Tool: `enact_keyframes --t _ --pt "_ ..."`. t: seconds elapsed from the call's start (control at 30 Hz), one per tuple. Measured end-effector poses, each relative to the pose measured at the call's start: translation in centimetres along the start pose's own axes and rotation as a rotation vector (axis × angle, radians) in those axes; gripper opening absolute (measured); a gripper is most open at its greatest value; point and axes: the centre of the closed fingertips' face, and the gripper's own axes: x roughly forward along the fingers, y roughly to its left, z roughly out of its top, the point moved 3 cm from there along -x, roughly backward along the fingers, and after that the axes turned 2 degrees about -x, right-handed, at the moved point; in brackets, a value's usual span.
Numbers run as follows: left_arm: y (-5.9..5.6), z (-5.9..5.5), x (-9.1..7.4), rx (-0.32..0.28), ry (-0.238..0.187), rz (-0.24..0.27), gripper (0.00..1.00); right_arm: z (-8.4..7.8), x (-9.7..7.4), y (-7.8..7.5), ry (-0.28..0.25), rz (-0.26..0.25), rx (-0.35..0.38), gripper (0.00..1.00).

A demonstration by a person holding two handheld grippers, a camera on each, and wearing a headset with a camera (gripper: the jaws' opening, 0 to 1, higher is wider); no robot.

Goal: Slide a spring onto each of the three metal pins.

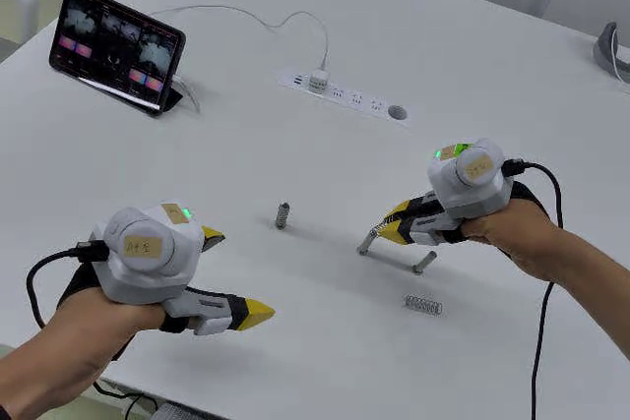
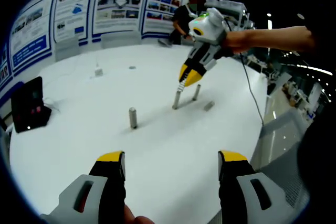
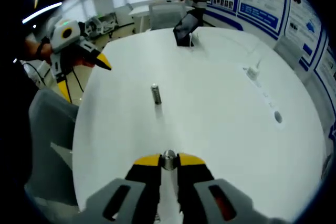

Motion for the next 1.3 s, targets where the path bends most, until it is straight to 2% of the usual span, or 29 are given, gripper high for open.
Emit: enact_keyframes --t 0.3,0.73,1.1,1.3 --pt "0.3 -0.6 -0.2 -0.011 0.012 0.007 0.73 -0.3 1.0 -0.1 0.037 0.011 -0.027 0.13" --pt "0.4 -0.7 -0.2 -0.015 0.014 0.004 0.72 -0.2 2.3 -0.2 0.073 0.024 -0.067 0.13" --pt "0.8 -0.9 -0.4 -0.018 0.017 0.010 0.72 -0.7 3.5 -0.2 0.103 0.035 -0.082 0.13" --pt "0.9 -1.0 -0.4 -0.023 0.019 0.012 0.72 -1.2 4.2 -0.4 0.113 0.046 -0.067 0.13"
